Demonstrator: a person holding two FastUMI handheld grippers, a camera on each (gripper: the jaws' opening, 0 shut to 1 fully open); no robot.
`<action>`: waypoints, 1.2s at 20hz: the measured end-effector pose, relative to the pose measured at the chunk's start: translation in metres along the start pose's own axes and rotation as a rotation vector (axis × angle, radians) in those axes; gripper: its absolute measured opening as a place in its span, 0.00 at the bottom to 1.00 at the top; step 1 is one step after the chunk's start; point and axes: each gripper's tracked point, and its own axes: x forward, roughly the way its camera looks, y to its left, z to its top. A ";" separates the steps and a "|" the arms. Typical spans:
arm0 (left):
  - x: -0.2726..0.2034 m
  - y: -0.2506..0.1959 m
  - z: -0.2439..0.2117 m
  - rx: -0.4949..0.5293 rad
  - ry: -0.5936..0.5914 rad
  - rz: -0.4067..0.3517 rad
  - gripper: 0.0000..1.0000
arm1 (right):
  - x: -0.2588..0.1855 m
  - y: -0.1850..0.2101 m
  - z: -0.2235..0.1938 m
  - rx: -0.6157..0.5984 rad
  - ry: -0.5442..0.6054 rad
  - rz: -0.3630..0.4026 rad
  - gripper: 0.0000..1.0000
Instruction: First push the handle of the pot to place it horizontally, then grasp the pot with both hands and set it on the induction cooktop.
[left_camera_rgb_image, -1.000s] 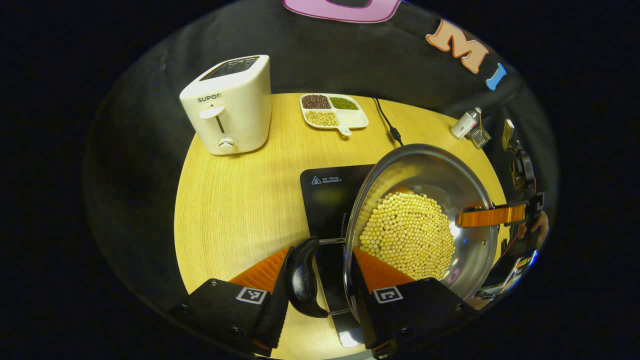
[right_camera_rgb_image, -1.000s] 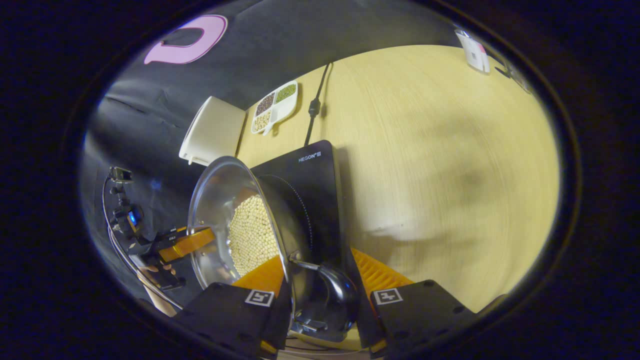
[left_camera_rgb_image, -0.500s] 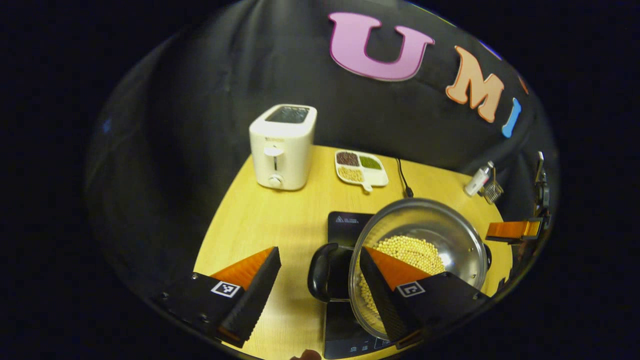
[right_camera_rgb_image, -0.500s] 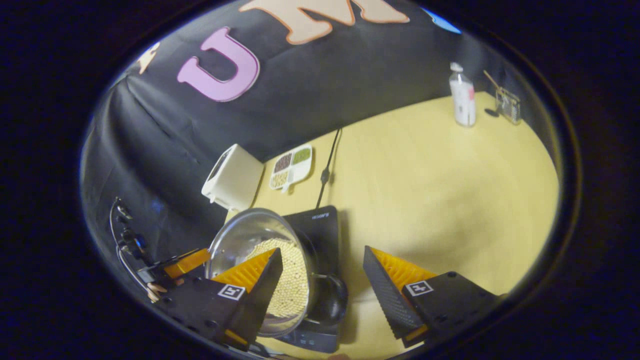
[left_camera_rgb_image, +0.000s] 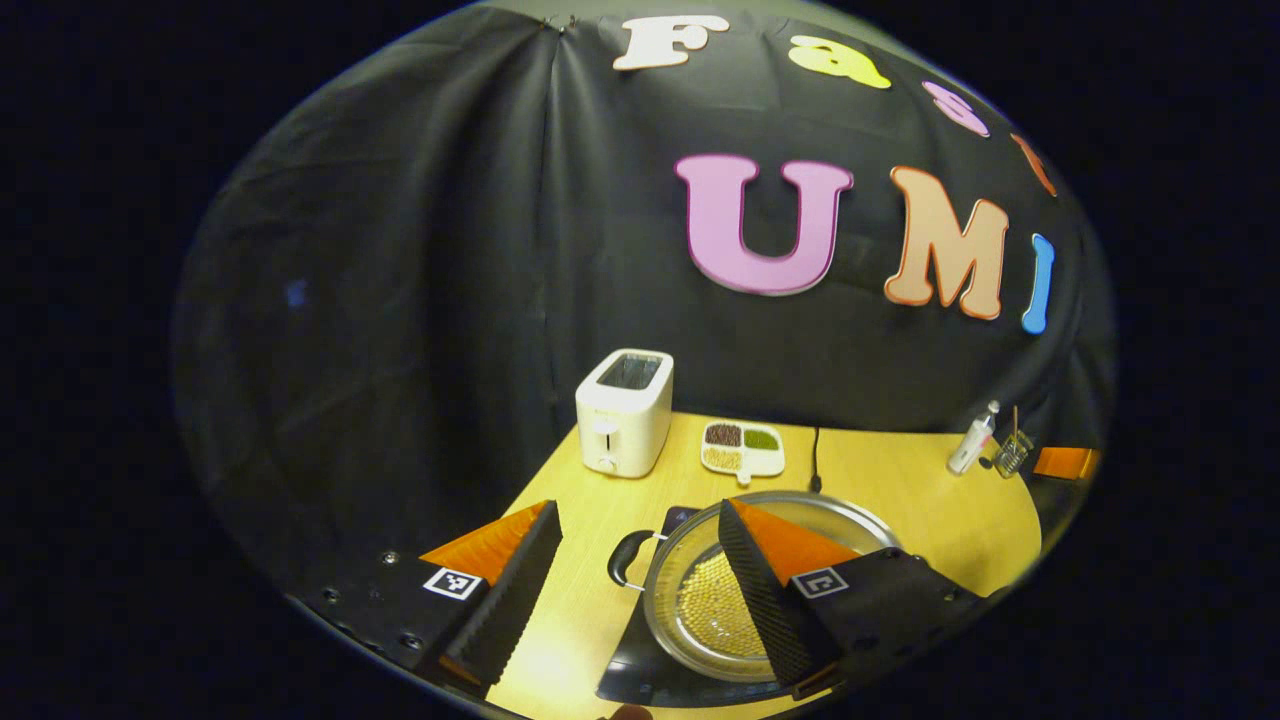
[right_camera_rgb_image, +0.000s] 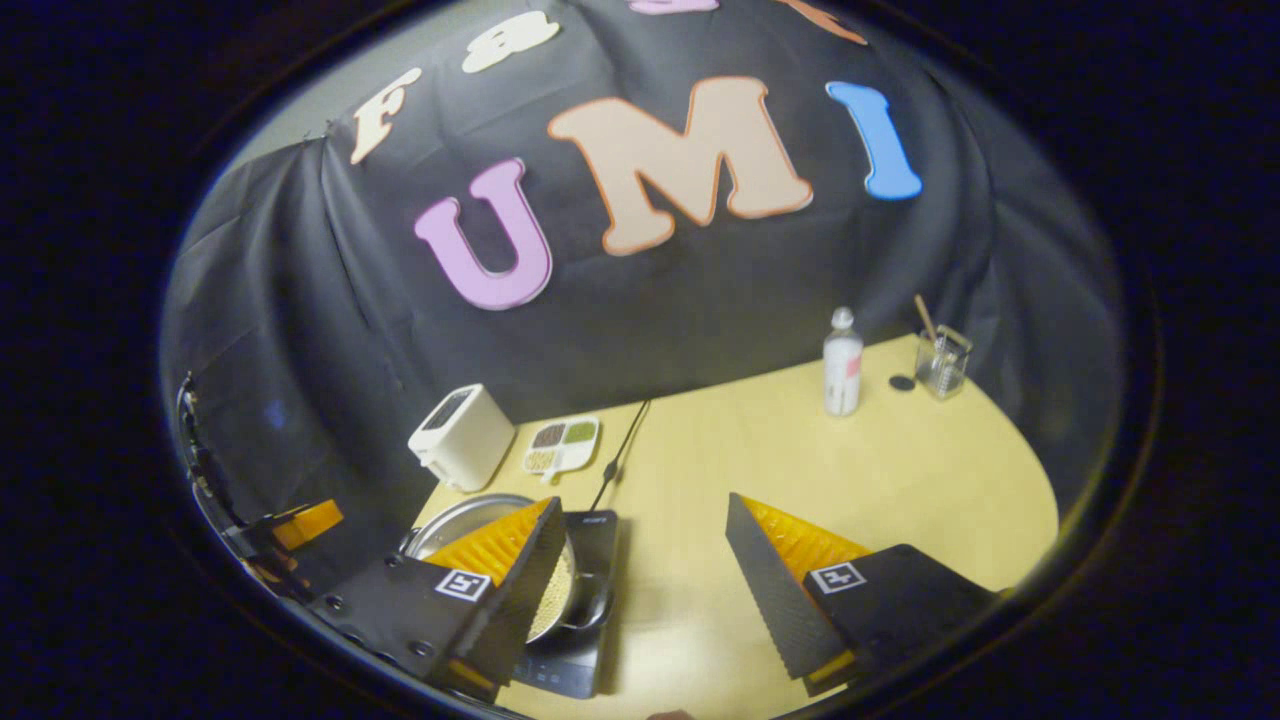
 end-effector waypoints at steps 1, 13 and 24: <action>-0.017 -0.014 0.013 0.008 -0.037 0.013 0.96 | -0.015 -0.002 0.020 -0.017 -0.040 0.016 0.99; -0.155 -0.195 0.102 0.028 -0.314 -0.054 0.96 | -0.174 -0.065 0.137 -0.313 -0.349 0.054 0.93; -0.194 -0.263 0.064 0.073 -0.296 -0.074 0.96 | -0.249 -0.153 0.127 -0.241 -0.350 -0.008 0.93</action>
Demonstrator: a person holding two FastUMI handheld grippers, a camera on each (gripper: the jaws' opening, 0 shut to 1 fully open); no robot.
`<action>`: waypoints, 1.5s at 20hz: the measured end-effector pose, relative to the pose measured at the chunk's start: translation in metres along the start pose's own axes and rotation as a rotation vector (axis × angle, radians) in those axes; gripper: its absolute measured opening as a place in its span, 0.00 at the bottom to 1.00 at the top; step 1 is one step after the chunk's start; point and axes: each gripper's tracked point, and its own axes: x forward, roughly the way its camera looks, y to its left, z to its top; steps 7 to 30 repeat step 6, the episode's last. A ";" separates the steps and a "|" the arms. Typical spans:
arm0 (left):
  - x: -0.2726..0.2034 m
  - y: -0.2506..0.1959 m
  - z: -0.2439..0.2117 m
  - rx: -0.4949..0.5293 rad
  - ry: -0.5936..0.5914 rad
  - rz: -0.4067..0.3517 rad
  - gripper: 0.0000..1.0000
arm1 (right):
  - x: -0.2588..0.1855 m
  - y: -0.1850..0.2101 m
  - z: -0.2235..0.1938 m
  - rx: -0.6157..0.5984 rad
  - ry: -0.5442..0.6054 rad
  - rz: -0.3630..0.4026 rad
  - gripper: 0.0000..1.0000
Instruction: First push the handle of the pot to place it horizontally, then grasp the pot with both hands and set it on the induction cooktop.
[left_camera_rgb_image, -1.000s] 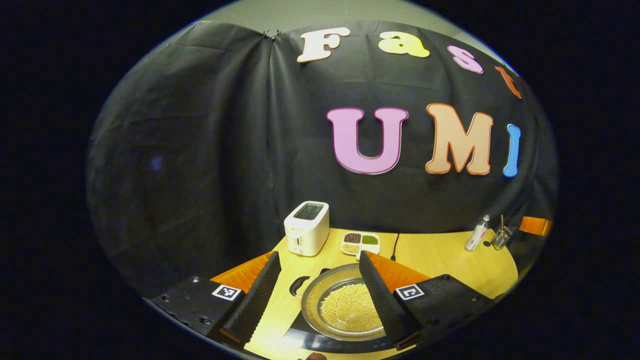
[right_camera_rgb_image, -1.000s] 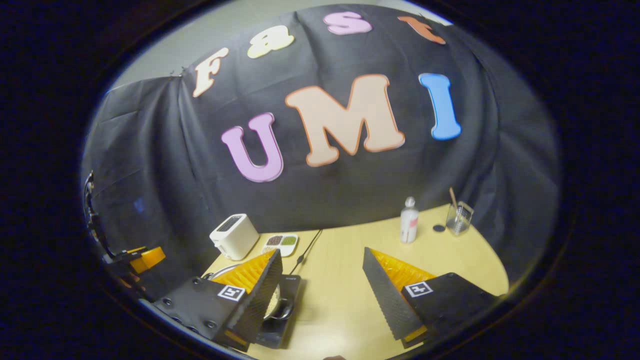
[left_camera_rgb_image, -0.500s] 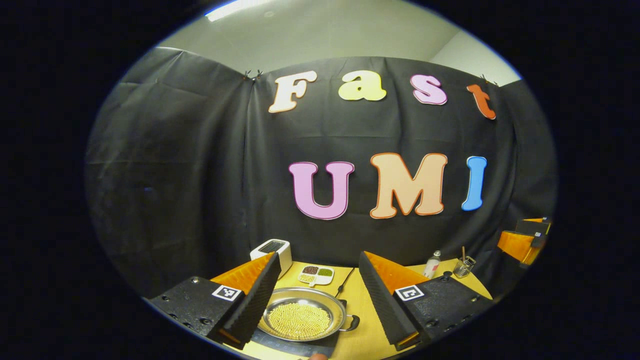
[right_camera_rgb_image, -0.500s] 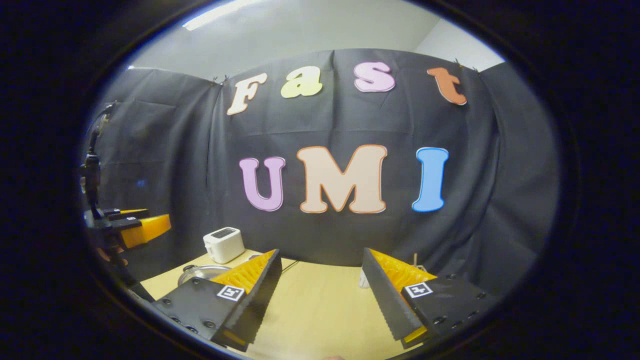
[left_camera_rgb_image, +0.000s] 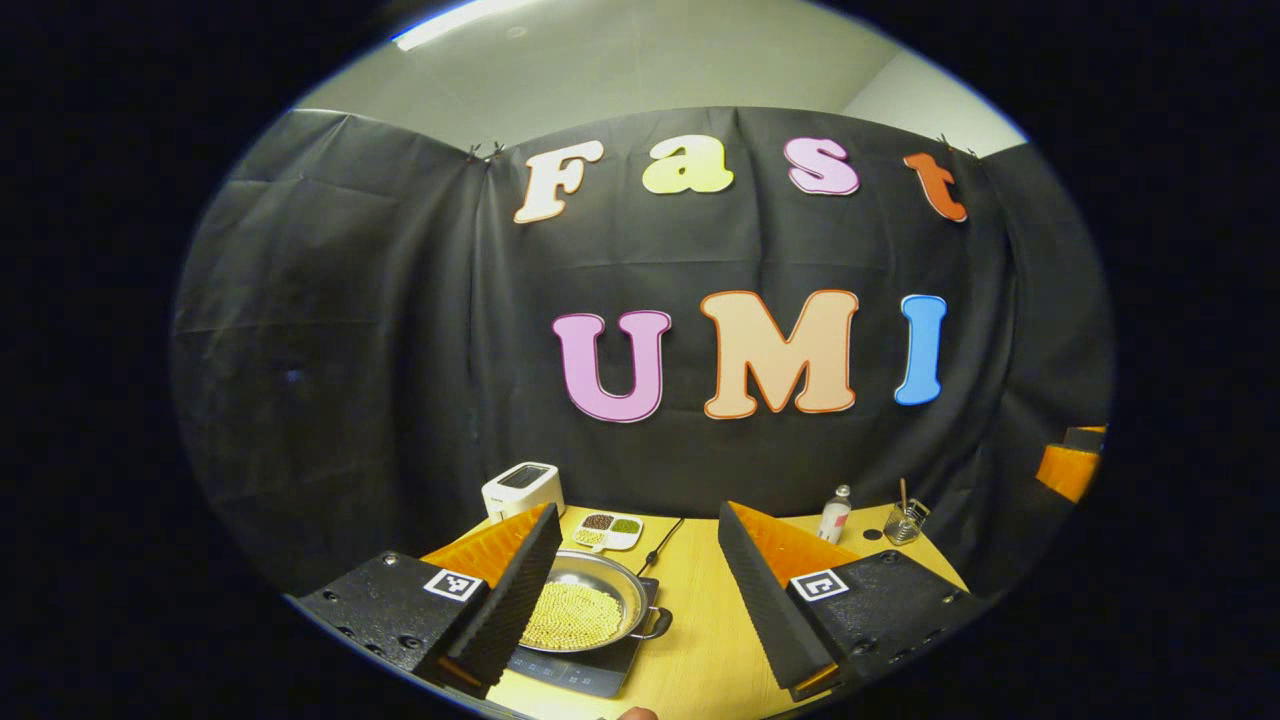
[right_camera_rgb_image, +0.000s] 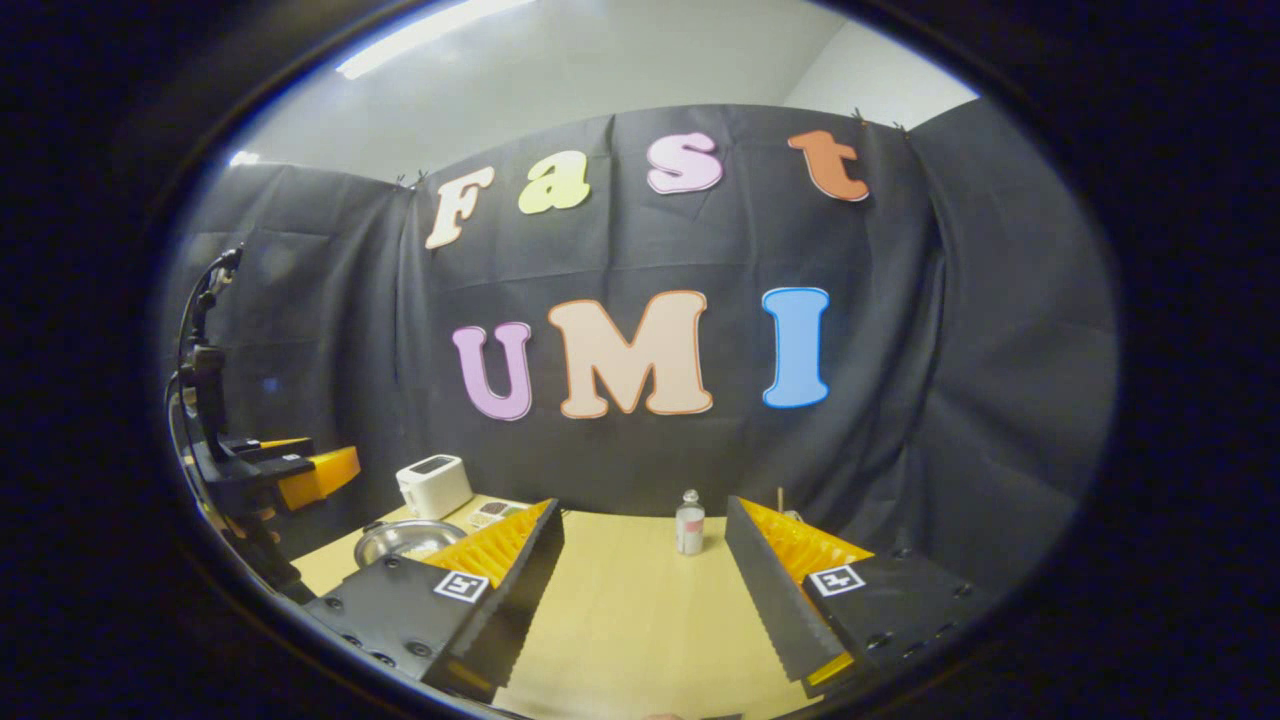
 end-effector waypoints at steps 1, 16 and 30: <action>0.000 -0.007 0.001 0.012 -0.006 -0.014 0.96 | -0.003 -0.004 0.000 -0.003 0.000 -0.008 0.93; -0.006 -0.029 0.004 0.019 -0.023 -0.051 0.94 | -0.018 -0.024 0.003 -0.019 -0.010 -0.048 0.93; -0.006 -0.029 0.004 0.019 -0.023 -0.051 0.94 | -0.018 -0.024 0.003 -0.019 -0.010 -0.048 0.93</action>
